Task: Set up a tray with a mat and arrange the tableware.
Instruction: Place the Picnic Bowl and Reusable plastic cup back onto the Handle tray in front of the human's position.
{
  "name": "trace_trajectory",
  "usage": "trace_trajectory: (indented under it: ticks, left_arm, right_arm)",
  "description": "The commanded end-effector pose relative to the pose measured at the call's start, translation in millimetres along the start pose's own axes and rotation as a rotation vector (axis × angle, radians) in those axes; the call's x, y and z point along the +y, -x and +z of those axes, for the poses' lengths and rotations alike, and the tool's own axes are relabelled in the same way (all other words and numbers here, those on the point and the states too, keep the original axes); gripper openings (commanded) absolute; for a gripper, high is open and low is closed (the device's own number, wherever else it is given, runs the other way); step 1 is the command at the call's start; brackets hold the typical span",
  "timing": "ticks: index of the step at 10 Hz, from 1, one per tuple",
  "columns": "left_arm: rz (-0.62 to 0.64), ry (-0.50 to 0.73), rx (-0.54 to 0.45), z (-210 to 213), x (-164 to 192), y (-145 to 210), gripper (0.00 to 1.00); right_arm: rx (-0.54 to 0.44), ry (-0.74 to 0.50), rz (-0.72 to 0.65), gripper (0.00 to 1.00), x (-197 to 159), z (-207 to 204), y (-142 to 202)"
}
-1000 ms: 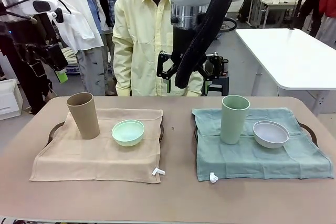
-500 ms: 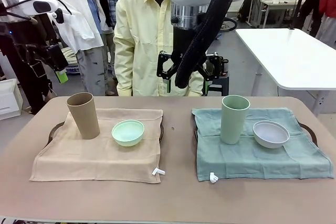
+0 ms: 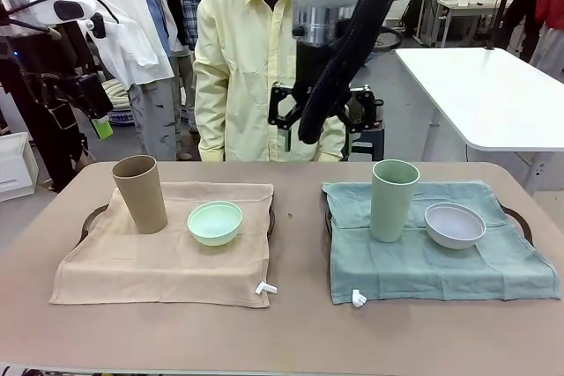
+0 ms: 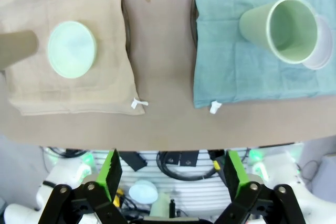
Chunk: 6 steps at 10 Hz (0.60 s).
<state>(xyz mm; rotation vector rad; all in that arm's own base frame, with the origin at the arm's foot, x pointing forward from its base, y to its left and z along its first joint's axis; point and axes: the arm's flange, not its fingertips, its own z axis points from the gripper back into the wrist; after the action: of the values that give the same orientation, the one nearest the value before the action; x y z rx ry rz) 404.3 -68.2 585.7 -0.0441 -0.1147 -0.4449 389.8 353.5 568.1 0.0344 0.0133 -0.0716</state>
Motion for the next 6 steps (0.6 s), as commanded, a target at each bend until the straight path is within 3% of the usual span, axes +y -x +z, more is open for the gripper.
trace_trajectory:
  ticks: [1, 3, 6]
  left_arm:
    - [0.087, 0.02, 0.046, 0, 17, 16, 1.0]
    - [0.146, 0.067, 0.083, -5, 38, 24, 1.0]
    - [0.197, 0.372, 0.039, -3, 83, 26, 1.0]
  right_arm:
    - [-0.068, -0.053, -0.027, 1.0, -47, 0, 3]
    - [-0.143, -0.086, -0.034, 1.0, -96, 12, 5]
    - [-0.141, -0.271, -0.037, 1.0, -185, 33, 22]
